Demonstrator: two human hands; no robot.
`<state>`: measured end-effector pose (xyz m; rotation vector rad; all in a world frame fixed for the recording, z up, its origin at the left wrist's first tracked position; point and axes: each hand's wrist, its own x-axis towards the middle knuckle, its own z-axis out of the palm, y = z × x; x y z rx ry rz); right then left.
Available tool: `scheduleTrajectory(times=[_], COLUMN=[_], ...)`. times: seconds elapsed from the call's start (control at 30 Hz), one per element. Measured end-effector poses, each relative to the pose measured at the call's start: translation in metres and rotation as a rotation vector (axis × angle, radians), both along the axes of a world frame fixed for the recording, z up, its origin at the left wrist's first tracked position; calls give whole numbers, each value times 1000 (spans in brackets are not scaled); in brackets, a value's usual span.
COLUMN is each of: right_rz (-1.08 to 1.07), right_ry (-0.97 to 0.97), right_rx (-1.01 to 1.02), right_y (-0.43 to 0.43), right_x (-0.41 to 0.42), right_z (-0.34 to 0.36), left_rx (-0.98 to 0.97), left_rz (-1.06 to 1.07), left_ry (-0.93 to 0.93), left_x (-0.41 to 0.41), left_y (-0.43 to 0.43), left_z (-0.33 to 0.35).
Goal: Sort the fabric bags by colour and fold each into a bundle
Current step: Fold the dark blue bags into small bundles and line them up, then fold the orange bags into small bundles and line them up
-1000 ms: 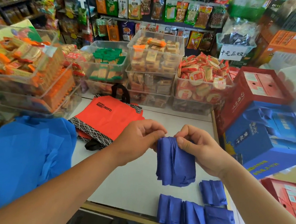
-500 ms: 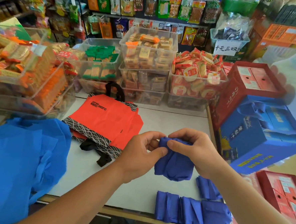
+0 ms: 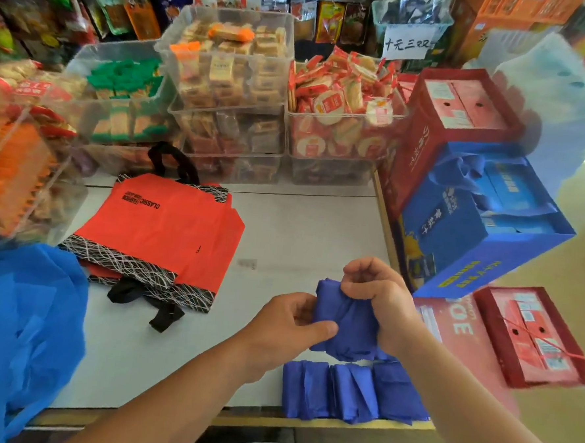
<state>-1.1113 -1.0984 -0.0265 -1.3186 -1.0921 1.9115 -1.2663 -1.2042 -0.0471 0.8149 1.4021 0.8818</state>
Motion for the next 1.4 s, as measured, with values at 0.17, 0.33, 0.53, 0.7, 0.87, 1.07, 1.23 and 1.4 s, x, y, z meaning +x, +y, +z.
scheduleTrajectory(times=[0.17, 0.33, 0.53, 0.7, 0.87, 1.07, 1.23, 1.4], right_rz=[-81, -352, -133, 40, 102, 178, 264, 487], right_ry=[-108, -152, -584, -715, -762, -782, -739, -618], right_rx=[-30, -39, -10, 93, 123, 243, 325, 338], right_y=[7, 22, 2, -19, -15, -10, -8, -22], right_x=[12, 34, 86, 97, 95, 75, 24, -71], right_z=[-30, -60, -112, -133, -134, -130, -122, -127], left_rx=[-71, -208, -389, -368, -303, -271, -300, -348], left_rz=[31, 116, 128, -33, -40, -22, 138, 345], left_ry=[20, 70, 191, 374, 384, 351, 356, 397], left_x=[29, 35, 37, 51, 57, 59, 11, -97], left_y=[13, 30, 52, 54, 52, 50, 30, -32], left_z=[-28, -77, -160, -198, -205, -202, -177, -151])
